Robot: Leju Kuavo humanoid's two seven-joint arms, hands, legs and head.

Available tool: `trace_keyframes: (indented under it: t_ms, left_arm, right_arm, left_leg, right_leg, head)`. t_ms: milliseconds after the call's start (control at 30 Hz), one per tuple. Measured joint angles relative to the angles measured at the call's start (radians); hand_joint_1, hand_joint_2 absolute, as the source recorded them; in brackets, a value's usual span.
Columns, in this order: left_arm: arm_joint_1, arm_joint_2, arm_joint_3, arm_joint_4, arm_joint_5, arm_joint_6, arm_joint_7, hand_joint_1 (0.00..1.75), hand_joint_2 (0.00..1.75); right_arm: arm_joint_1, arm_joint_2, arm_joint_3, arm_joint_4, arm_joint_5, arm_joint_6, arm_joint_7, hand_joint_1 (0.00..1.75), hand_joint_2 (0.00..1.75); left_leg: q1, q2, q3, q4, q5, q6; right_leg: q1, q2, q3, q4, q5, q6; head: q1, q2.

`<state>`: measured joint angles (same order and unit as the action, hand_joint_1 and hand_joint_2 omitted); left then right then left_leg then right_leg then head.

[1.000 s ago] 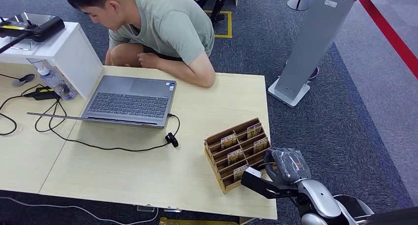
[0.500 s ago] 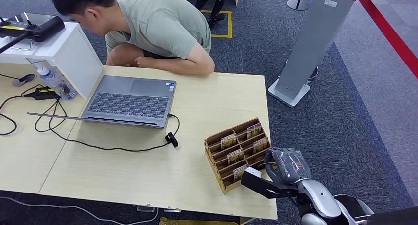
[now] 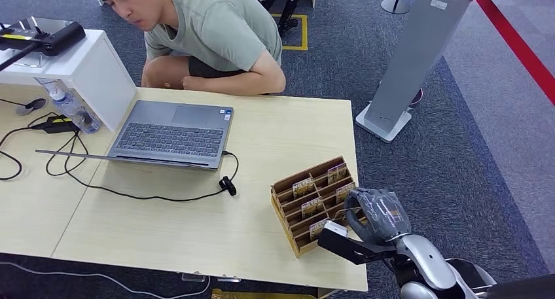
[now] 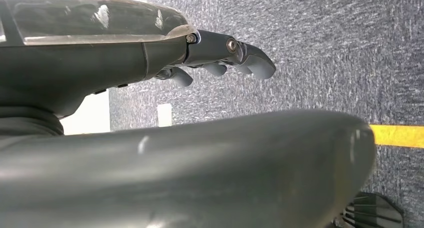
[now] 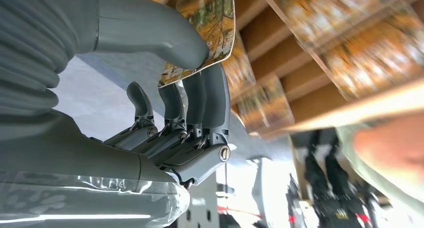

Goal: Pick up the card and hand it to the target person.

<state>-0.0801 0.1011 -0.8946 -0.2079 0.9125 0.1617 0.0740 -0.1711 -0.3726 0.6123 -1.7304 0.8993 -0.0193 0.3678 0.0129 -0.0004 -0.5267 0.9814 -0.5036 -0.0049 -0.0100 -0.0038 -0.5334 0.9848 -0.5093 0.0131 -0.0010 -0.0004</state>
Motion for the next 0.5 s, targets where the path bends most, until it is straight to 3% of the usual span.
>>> trace_keyframes:
  t_ms: [267, 500]
  left_arm:
    - [0.0, 0.0, 0.0, 0.0, 0.012, 0.003, -0.013, 0.0, 0.0]
    - [-0.001, 0.0, -0.007, 0.0, 0.0, -0.011, -0.016, 0.0, 0.0]
  right_arm:
    - [-0.113, -0.005, 0.001, -0.09, -0.057, -0.055, -0.018, 1.31, 1.75]
    - [-0.223, 0.004, 0.022, -0.079, -0.115, -0.062, -0.046, 1.31, 1.75]
  left_leg:
    - [0.0, 0.0, 0.0, 0.0, 0.001, 0.0]
    - [0.0, 0.0, 0.0, 0.0, 0.001, 0.0]
  right_leg:
    - [0.0, 0.0, 0.0, 0.0, 0.001, 0.0]
    - [0.0, 0.0, 0.0, 0.0, 0.001, 0.0]
  head:
    - [0.001, 0.0]
    - [0.001, 0.0]
